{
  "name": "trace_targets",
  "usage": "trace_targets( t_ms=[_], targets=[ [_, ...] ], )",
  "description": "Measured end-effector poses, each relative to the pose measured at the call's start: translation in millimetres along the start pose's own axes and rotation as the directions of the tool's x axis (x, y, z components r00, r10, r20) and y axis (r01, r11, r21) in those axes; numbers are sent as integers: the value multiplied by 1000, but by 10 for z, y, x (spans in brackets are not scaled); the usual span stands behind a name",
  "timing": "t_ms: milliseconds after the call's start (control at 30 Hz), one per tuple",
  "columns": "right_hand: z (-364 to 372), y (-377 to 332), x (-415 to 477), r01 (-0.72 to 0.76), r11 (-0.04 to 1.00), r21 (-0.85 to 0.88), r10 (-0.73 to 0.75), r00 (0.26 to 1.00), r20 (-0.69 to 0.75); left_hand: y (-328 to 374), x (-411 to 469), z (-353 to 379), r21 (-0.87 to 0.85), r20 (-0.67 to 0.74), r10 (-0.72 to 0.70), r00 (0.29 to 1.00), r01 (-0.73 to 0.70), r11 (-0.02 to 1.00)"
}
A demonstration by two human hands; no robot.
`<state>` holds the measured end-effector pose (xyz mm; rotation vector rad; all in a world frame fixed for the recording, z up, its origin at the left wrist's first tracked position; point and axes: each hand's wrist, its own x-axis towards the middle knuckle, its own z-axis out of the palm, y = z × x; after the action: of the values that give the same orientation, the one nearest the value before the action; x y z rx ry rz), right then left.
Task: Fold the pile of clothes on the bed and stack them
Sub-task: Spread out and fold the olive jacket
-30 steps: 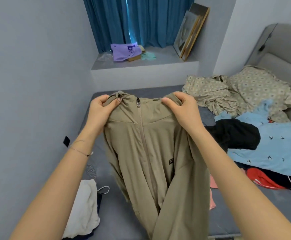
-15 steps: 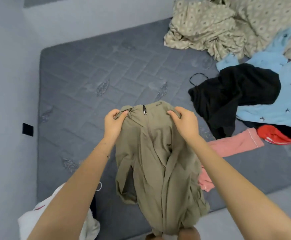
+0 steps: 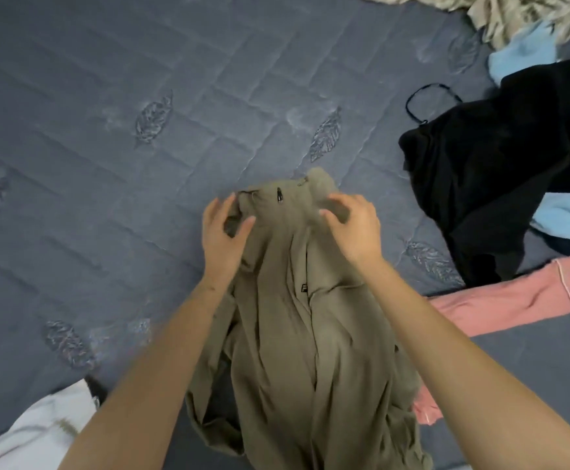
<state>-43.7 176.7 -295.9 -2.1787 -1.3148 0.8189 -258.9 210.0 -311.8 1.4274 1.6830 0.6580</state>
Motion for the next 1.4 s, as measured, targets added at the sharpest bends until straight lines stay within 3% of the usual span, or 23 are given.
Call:
trace_targets(
  t_ms=[133,433,667,833,1000,1100,1167,1300,1400],
  targets=[
    [105,260,-69,-36,998,-55,37,999,31,-164,-115,279,227,62,93,994,-105,968],
    [51,931,-348,-253,962,-102,264,959,105,-277,-280,818,333,312,205,928,-309,891],
    [24,1315,-712,-404,914,37,399,911,105,-270,-707,1344,320,357,78,931,-200,926],
    [-35,1413,-840,-307,948,88,299,950,94,-166,-1013,1600,260,323,-125,938,39,965],
    [-204,1426,-748,-239,938,250,250,968,-9,-39,-1019,1692,275,243,-137,960,67,959],
    [-334,1446,-686,-164,934,318,178,984,-17,103,-1005,1765,148,297,-19,955,-26,989],
    [-437,1452,-625,-131,921,366,145,989,-11,225,-968,1830,93,396,98,913,-146,985],
    [-653,1453,-447,-120,897,425,111,993,47,529,-795,1955,62,504,244,828,-317,946],
    [-799,1482,-290,-143,869,473,122,990,74,728,-693,2090,124,539,278,795,-401,907]
  ],
)
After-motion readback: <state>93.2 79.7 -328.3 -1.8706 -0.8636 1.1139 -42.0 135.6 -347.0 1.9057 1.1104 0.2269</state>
